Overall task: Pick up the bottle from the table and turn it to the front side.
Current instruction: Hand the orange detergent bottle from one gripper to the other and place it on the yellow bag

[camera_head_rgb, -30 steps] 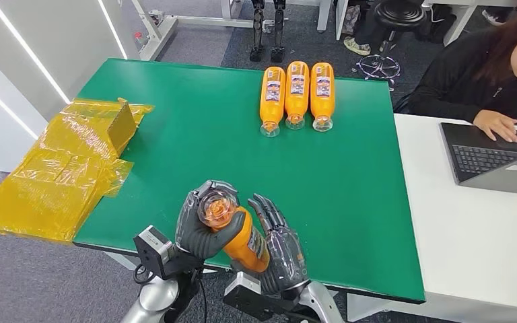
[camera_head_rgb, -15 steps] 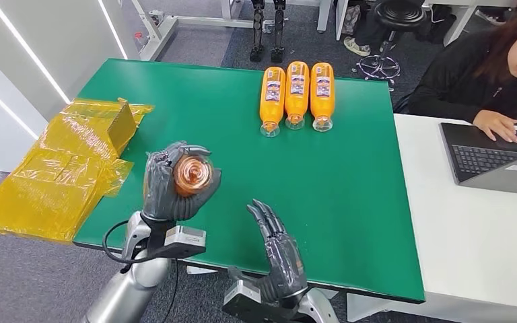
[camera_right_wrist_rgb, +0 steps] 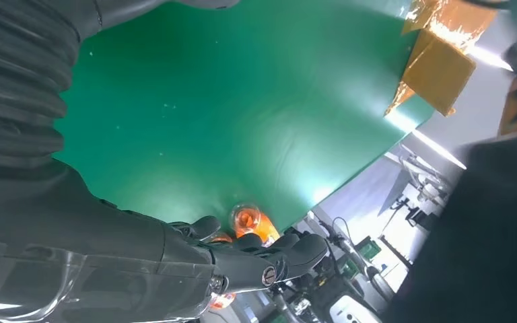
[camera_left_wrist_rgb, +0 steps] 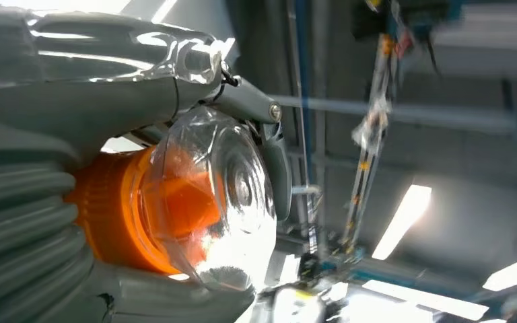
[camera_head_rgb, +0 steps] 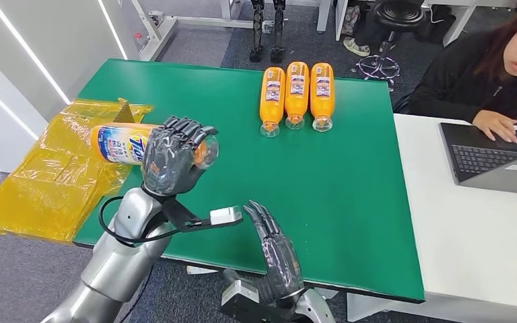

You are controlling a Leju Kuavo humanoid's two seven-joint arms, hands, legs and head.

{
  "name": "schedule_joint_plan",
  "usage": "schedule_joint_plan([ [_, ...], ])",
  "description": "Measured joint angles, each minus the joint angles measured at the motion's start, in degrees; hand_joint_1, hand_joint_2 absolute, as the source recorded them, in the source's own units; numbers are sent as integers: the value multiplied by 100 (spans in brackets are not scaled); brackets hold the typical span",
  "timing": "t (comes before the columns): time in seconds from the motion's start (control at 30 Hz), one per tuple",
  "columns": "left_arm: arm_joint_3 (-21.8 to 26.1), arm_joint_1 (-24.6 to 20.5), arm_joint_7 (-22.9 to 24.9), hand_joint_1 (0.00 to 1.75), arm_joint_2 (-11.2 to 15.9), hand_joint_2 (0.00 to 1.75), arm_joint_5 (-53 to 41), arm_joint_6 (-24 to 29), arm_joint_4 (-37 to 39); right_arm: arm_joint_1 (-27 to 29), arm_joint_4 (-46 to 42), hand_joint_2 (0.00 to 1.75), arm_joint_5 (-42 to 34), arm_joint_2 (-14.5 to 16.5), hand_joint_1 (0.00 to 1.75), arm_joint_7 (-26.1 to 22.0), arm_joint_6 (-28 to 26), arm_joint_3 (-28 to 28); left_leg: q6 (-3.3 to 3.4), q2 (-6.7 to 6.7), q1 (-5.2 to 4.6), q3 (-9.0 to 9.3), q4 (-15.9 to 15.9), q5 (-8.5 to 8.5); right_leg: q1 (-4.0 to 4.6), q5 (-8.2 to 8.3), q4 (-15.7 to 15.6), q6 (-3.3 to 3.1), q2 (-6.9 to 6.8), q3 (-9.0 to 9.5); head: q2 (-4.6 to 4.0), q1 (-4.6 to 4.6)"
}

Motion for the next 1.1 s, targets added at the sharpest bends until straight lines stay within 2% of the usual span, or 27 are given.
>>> schedule_joint_plan([
  [0.03,-29,-146,102,175,-3,175,-103,32,299,6,-2,175,-6,2,0,-4,15,0,-1,0,0,0,0,2,0,2,0,-2,0,0,0,-1],
  [0.07,-84,-435,296,175,-20,175,-279,38,923,20,-3,175,-35,4,0,-13,49,0,-2,3,0,1,0,3,0,4,1,-4,3,-1,0,-1],
  [0.13,-215,-1205,781,175,-76,175,-677,-171,2696,71,-4,175,-113,10,0,-43,129,0,-4,11,1,2,0,7,0,10,3,-9,14,-4,0,-1],
  [0.2,-264,-1618,1016,175,-120,175,-819,-474,3765,112,-2,175,-179,11,0,-58,173,0,-5,17,1,1,0,7,1,11,4,-10,21,-9,0,-1],
  [0.43,-300,-1976,1440,175,-127,175,-1043,-1086,4678,249,-8,175,-300,-25,0,-40,208,-8,-7,16,1,-4,-2,5,2,8,4,-12,21,-13,0,0],
  [0.77,-300,-2071,1710,175,166,175,-1083,-1784,5108,477,-180,175,-301,-173,0,29,260,-121,-7,16,3,-3,-2,5,3,8,5,-12,22,-14,0,0],
  [0.83,-300,-2075,1751,160,218,175,-1088,-1867,5153,526,-247,175,-286,-195,0,74,306,-154,-8,16,3,-3,-2,5,4,8,5,-12,22,-14,0,-1],
  [0.9,-300,-2080,1786,78,264,175,-1087,-1924,5188,577,-331,175,-253,-222,0,130,351,-192,-7,16,3,-4,-2,5,4,8,4,-12,22,-14,0,-1],
  [0.97,-300,-2090,1802,5,306,175,-1086,-1974,5217,627,-423,175,-214,-253,0,169,398,-230,-7,16,3,-4,-2,5,3,8,4,-12,22,-14,0,0],
  [1.0,-300,-2097,1807,0,326,175,-1086,-1995,5229,648,-464,175,-201,-269,0,183,422,-246,-7,16,3,-4,-2,5,3,8,4,-12,22,-14,0,0],
  [1.1,-300,-2114,1814,0,386,175,-1083,-2018,5256,700,-557,175,-205,-314,0,177,512,-286,-7,16,3,-4,-2,5,3,8,3,-12,22,-13,0,0],
])
